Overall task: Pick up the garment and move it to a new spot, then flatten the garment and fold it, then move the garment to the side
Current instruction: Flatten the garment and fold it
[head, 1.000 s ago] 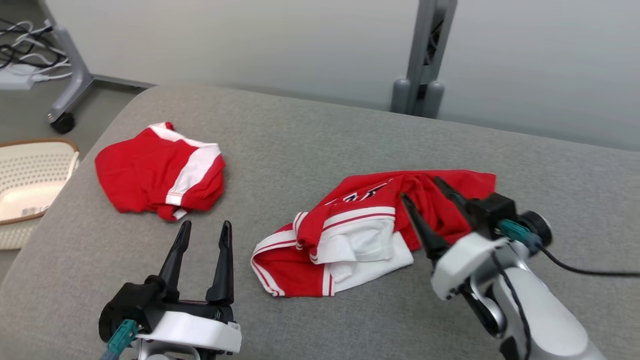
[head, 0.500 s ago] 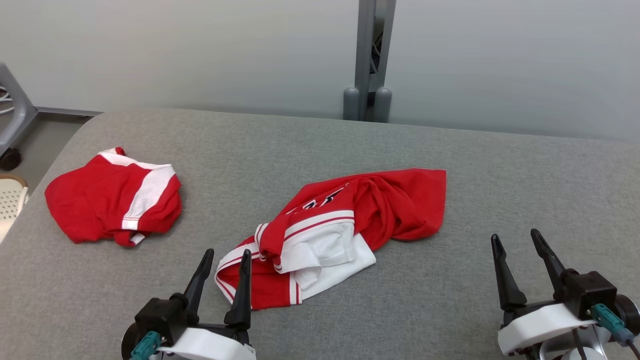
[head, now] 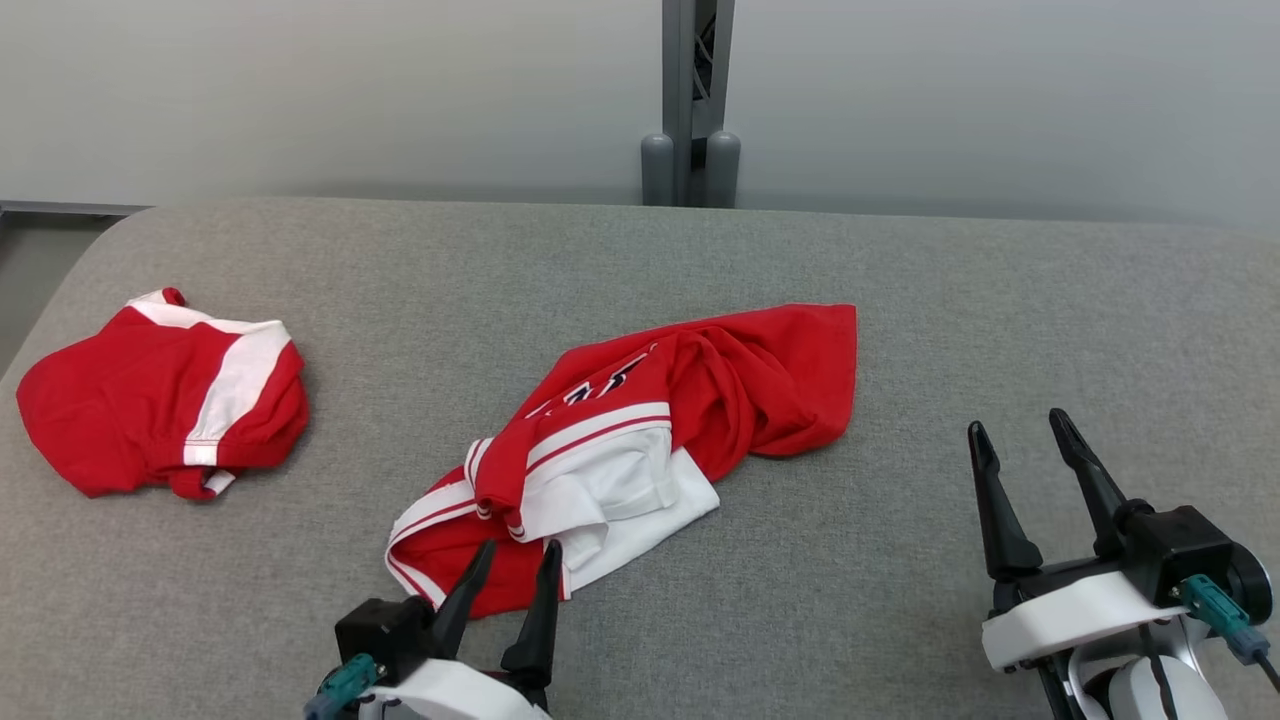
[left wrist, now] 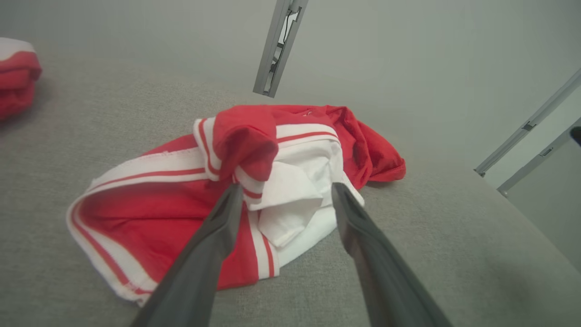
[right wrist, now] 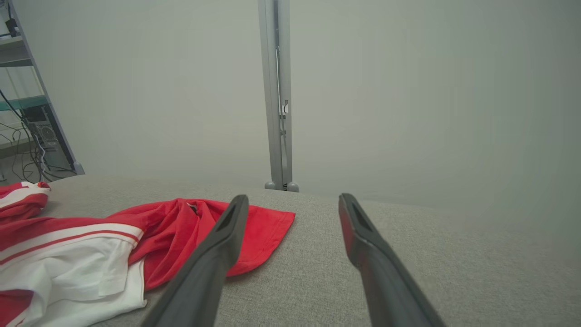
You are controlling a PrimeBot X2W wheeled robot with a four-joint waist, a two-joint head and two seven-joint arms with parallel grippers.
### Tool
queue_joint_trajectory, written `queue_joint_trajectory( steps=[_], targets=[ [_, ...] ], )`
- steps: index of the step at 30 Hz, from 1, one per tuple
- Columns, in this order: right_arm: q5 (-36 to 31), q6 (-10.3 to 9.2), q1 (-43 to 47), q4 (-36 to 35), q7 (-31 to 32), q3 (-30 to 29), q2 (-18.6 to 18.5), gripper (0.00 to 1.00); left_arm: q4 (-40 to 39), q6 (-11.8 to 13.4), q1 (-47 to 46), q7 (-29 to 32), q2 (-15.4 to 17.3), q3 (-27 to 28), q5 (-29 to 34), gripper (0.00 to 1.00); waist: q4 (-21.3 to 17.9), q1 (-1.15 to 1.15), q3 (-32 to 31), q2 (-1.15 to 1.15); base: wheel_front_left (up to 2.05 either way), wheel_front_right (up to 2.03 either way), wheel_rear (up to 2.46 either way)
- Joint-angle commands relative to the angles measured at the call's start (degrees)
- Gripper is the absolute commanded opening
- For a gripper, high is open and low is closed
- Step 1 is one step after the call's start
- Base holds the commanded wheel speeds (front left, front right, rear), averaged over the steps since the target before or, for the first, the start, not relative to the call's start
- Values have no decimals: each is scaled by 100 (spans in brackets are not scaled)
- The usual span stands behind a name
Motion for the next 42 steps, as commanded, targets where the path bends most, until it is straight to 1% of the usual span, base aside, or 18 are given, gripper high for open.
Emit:
queue_joint_trajectory(
  steps=[1, 3, 6, 14, 15, 16, 20, 23, 25, 26, 28, 32, 34, 39, 42],
  targets=[
    [44, 1, -54, -22, -33, 20, -23, 100, 158, 131, -245, -8, 30, -36, -109, 100, -89, 0, 100, 0, 0, 0, 0],
    [65, 1, -80, -35, -33, 41, -23, 100, 355, 230, -395, -7, 31, -66, -311, 100, -150, 0, 169, 0, 0, 0, 0],
    [76, 1, -100, -39, -34, 45, -24, 100, 654, 296, -669, -7, 29, -123, -471, 100, -257, 0, 259, 0, 0, 0, 0],
    [89, 1, -192, -40, -32, 27, -22, 100, 1167, 153, -1216, -7, 30, -105, -678, 100, -468, 0, 374, 0, 0, 0, 0],
    [84, 1, -200, -38, -32, 34, -23, 100, 1168, 150, -1307, -8, 30, -44, -663, 29, -494, 0, 379, 0, 0, 0, 0],
    [94, 1, -207, -34, -32, 44, -21, 100, 1134, 122, -1383, -8, 36, 18, -672, 0, -520, 0, 386, 0, 0, 0, 0],
    [155, 1, -212, -29, -32, 53, -23, 100, 858, -91, -1573, -7, 28, 212, -469, 0, -605, 0, 374, 0, 0, 0, 0],
    [199, 1, -226, -26, -31, 66, -22, 100, 366, -232, -1687, -7, 31, 432, -244, 0, -686, 0, 340, 0, 0, 0, 0],
    [229, 1, -232, -33, -32, 63, -24, 100, -73, -267, -1731, -7, 29, 601, 33, 0, -760, 0, 307, 0, 0, 0, 0],
    [263, 1, -232, -32, -31, 60, -25, 100, -250, -269, -1696, -6, 31, 691, 132, 0, -807, 0, 278, 0, 0, 0, 0],
    [309, 1, -231, -12, -31, 93, -22, 100, -441, -168, -1525, -6, 34, 855, 161, 0, -920, 0, 221, 0, 0, 0, 0],
    [417, 1, -183, -7, -31, 80, -23, 100, -475, -168, -1276, -7, 52, 843, 324, 0, -1051, 0, 156, 0, 0, 0, 0],
    [427, 1, -140, -7, -31, 70, -21, 100, -507, -189, -1137, -7, 91, 862, 400, 0, -1062, 0, 145, 0, 0, 0, 0],
    [450, 1, -77, -19, -32, 10, -23, 100, -630, -215, -942, -7, 71, 855, 562, 0, -1002, 0, 112, 0, 0, 0, 0],
    [450, 1, -82, -25, -32, 28, -23, 100, -666, -193, -870, -7, 56, 851, 614, 0, -951, 0, 87, 0, 0, 0, 0]
  ],
)
